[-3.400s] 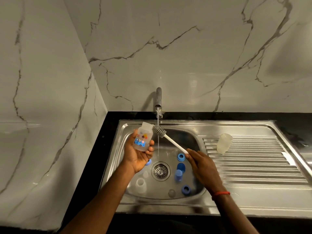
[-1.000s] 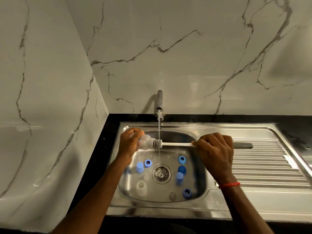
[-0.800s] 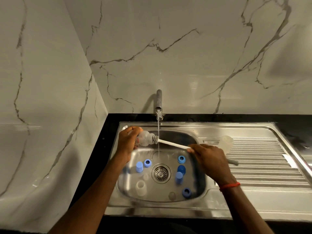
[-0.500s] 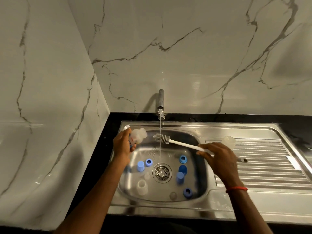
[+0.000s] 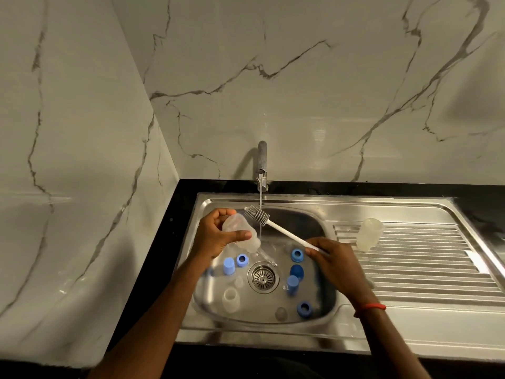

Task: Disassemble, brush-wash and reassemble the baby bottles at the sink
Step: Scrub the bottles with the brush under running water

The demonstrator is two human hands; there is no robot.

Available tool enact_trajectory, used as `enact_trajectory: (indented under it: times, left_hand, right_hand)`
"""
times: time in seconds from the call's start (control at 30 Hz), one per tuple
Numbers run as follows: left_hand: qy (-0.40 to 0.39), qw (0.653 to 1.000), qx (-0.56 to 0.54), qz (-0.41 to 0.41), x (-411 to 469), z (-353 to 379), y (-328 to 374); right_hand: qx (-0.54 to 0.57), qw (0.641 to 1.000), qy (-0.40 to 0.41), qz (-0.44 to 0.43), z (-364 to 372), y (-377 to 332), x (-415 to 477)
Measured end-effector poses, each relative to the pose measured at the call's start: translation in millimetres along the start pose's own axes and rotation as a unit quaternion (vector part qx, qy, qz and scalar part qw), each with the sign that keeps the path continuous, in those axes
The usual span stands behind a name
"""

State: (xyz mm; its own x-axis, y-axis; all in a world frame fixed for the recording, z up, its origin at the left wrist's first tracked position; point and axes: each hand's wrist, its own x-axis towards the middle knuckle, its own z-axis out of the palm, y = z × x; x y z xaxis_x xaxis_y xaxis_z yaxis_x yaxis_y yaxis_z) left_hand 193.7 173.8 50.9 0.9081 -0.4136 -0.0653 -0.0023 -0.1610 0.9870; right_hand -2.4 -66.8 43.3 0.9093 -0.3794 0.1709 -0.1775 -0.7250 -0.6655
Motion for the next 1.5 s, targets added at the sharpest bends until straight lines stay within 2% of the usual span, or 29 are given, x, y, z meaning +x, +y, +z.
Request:
enact_trajectory:
  times: [0.13,0.23,0.37,0.57,0.67,0.83,0.93,1.0,1.07,1.1,1.17,1.2,1.37,1.5]
  left_hand:
    - [-0.049,0.997,-0.065,-0.001,-9.4,11.8,10.7]
    - [-0.033,0.995,-0.093,0.015,-9.9,14.9,18.3]
    - [-0.005,0.981,-0.192,-0.025,-7.2,9.2,22.5]
    - [-0.028,0.968,-0.246,-0.044,-10.5,21.9,18.3]
    - [0.01,0.969,-0.243,-0.038,-6.9,15.2,16.3]
    - [0.065,0.961,-0.258,-0.075,-17.2,21.3,14.4]
    - [0.093,0.963,-0.241,-0.078,-23.0,35.2,19.5]
    - [0.141,0.96,-0.226,-0.082,-21.1,39.1,22.2]
    - [0.187,0.937,-0.272,-0.117,-16.6,38.2,25.0]
    - [0.191,0.912,-0.335,-0.142,-14.5,37.1,27.4]
    - [0.163,0.854,-0.459,-0.181,-12.2,34.6,30.9]
    - [0.14,0.84,-0.486,-0.198,-13.3,33.9,32.2]
    - [0.01,0.808,-0.525,-0.268,-20.2,45.6,28.1]
    - [-0.004,0.78,-0.574,-0.249,-15.3,43.1,30.6]
  right_hand:
    - [0.012,0.999,0.004,-0.049,16.0,-15.6,4.2]
    - [0.005,0.998,0.009,-0.069,18.3,-18.9,3.8]
    - [-0.001,0.998,-0.009,-0.06,6.6,4.9,-6.9]
    - [-0.035,0.995,0.014,-0.088,9.4,-13.6,9.4]
    - [-0.033,0.995,0.011,-0.09,7.0,-11.4,5.8]
    - [-0.045,0.997,0.008,-0.061,5.5,-6.0,-7.6]
    - [-0.086,0.993,0.029,-0.078,14.5,-22.4,1.3]
    - [-0.102,0.989,0.035,-0.096,14.9,-30.2,2.5]
    - [-0.104,0.988,0.034,-0.11,14.3,-30.1,-4.8]
    - [-0.098,0.989,0.027,-0.107,13.9,-27.5,-9.6]
    - [-0.091,0.991,0.017,-0.092,16.5,-17.9,-17.0]
    - [-0.087,0.993,0.018,-0.083,19.1,-15.0,-18.1]
    - [0.003,0.996,0.049,-0.081,26.3,-32.8,-5.4]
    - [0.005,0.994,0.048,-0.097,20.8,-43.6,-4.1]
